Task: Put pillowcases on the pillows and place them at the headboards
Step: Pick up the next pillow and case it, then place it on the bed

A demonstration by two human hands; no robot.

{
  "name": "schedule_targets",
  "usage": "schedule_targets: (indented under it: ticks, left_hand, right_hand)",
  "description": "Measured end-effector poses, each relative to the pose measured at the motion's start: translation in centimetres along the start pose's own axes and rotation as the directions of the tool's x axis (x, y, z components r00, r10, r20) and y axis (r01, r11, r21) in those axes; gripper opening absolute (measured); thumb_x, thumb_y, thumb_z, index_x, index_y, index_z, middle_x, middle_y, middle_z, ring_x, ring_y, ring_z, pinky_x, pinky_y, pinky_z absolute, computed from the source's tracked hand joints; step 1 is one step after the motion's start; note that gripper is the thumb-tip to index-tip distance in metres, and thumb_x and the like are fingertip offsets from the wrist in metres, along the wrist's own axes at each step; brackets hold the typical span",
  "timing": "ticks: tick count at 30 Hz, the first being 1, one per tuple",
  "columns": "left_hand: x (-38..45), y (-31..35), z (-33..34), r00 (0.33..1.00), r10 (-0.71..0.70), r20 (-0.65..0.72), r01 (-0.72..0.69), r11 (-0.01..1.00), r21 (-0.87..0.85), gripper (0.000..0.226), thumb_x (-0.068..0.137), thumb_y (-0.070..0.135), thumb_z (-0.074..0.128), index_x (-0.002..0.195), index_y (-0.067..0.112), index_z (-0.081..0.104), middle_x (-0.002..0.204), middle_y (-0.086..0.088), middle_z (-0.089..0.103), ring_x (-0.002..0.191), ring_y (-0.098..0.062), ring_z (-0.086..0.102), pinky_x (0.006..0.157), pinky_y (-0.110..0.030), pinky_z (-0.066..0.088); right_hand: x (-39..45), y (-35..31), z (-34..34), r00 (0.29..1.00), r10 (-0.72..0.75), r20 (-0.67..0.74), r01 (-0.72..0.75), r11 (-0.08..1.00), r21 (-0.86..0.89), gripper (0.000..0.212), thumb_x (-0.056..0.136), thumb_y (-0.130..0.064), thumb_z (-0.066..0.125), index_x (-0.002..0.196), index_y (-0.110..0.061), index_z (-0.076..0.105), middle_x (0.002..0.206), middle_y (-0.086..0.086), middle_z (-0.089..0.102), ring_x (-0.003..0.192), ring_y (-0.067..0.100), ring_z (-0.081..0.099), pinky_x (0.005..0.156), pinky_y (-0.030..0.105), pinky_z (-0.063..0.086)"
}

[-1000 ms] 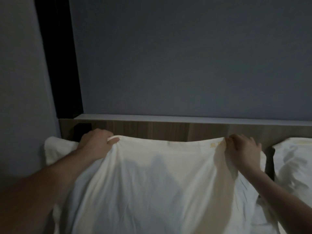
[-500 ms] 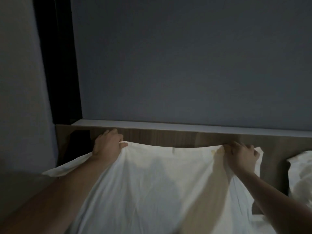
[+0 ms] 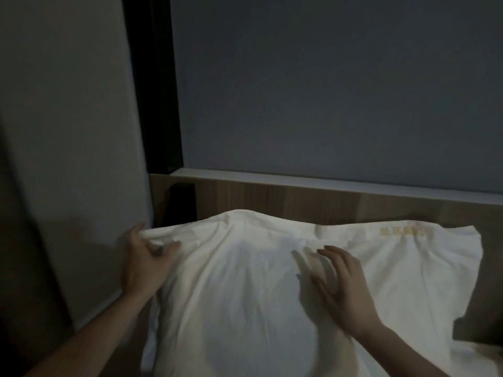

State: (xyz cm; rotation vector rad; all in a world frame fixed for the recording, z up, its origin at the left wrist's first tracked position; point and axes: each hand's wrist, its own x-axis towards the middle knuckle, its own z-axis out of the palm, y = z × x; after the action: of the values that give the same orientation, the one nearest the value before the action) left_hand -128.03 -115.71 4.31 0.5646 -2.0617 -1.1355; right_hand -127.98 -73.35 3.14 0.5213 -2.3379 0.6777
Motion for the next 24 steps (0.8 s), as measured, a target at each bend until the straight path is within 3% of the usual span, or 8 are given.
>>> schedule_targets:
  ticks: [2,6,9,11,13,16,21,24]
  left_hand:
    - [1.5,1.7,-0.4,0.993,0.082,0.083,-0.090,0.992,0.090,0.071,0.079,0.044,0.085,0.138,0.022,0.052,0.086,0.000,0.069,0.089,-0.031,0.068,0.085,-0.044,0.055]
    - [5.6,5.1,-1.4,0.967,0.160,0.198,-0.212,0.935,0.283,0.028,0.086,0.040,0.081,0.095,0.019,0.066,0.084,-0.002,0.071,0.080,-0.030,0.066,0.067,-0.034,0.043]
    - [7.0,5.0,-1.6,0.953,0.193,0.233,-0.264,0.905,0.333,0.036,0.081,0.045,0.083,0.077,0.023,0.056,0.071,0.006,0.067,0.073,-0.024,0.065,0.065,-0.034,0.050]
    - [6.4,5.1,-1.8,0.953,0.224,0.203,-0.275,0.922,0.273,0.033,0.081,0.043,0.084,0.083,0.026,0.056,0.072,0.008,0.066,0.077,-0.024,0.066,0.070,-0.034,0.051]
    - [5.9,4.4,-1.9,0.982,0.135,0.131,-0.154,0.976,0.152,0.046,0.076,0.048,0.088,0.101,0.026,0.055,0.079,0.008,0.066,0.081,-0.020,0.065,0.076,-0.036,0.051]
    - [5.2,0.9,-1.4,0.996,-0.065,0.068,0.068,0.997,-0.042,0.082,0.050,0.079,0.087,0.103,0.022,0.059,0.085,0.007,0.072,0.080,-0.018,0.073,0.076,-0.042,0.062]
    - [0.4,-2.5,0.3,0.952,-0.202,0.228,0.213,0.977,-0.022,0.082,0.063,0.078,0.080,0.098,0.004,0.070,0.091,-0.010,0.075,0.089,-0.028,0.072,0.069,-0.034,0.049]
    - [-2.1,-2.3,1.2,0.906,-0.208,0.368,0.217,0.976,0.017,0.092,0.057,0.087,0.059,0.085,0.000,0.067,0.080,-0.018,0.067,0.072,-0.026,0.061,0.062,-0.036,0.040]
  right_hand:
    - [0.7,-1.4,1.4,0.999,-0.013,0.051,0.013,1.000,0.008,0.051,0.093,-0.049,0.060,0.137,-0.025,0.059,0.141,-0.002,0.055,0.132,0.020,0.049,0.112,0.038,0.042]
    - [1.2,-1.7,3.6,0.993,0.017,0.114,-0.011,0.999,-0.049,0.054,0.090,-0.051,0.065,0.138,-0.028,0.058,0.144,-0.003,0.054,0.133,0.022,0.049,0.110,0.039,0.043]
    - [0.7,-1.5,4.0,0.990,0.045,0.132,-0.035,0.997,-0.075,0.053,0.089,-0.050,0.064,0.137,-0.028,0.057,0.144,-0.004,0.054,0.132,0.024,0.051,0.110,0.040,0.043]
    - [0.1,-1.5,3.6,0.991,0.044,0.130,-0.037,0.998,-0.058,0.053,0.089,-0.048,0.068,0.137,-0.027,0.057,0.144,-0.003,0.054,0.133,0.023,0.050,0.110,0.040,0.043]
    - [-0.6,-1.2,2.6,0.993,0.062,0.101,-0.056,0.996,-0.064,0.055,0.089,-0.046,0.073,0.137,-0.025,0.058,0.144,-0.002,0.054,0.134,0.022,0.048,0.112,0.040,0.042]
    - [-2.5,0.2,-0.2,0.981,0.192,-0.038,-0.193,0.980,-0.041,0.055,0.084,-0.031,0.082,0.134,-0.019,0.061,0.140,0.003,0.057,0.132,0.025,0.050,0.112,0.044,0.042]
    - [-7.4,5.9,-5.7,0.830,0.460,-0.315,-0.491,0.871,-0.024,0.058,0.085,-0.024,0.081,0.135,-0.008,0.055,0.140,0.017,0.054,0.131,0.036,0.048,0.112,0.052,0.038]
    - [-9.5,11.2,-7.8,0.617,0.729,-0.297,-0.739,0.666,0.099,0.082,0.082,-0.057,0.076,0.143,-0.010,0.048,0.144,0.020,0.053,0.136,0.039,0.047,0.113,0.056,0.041]
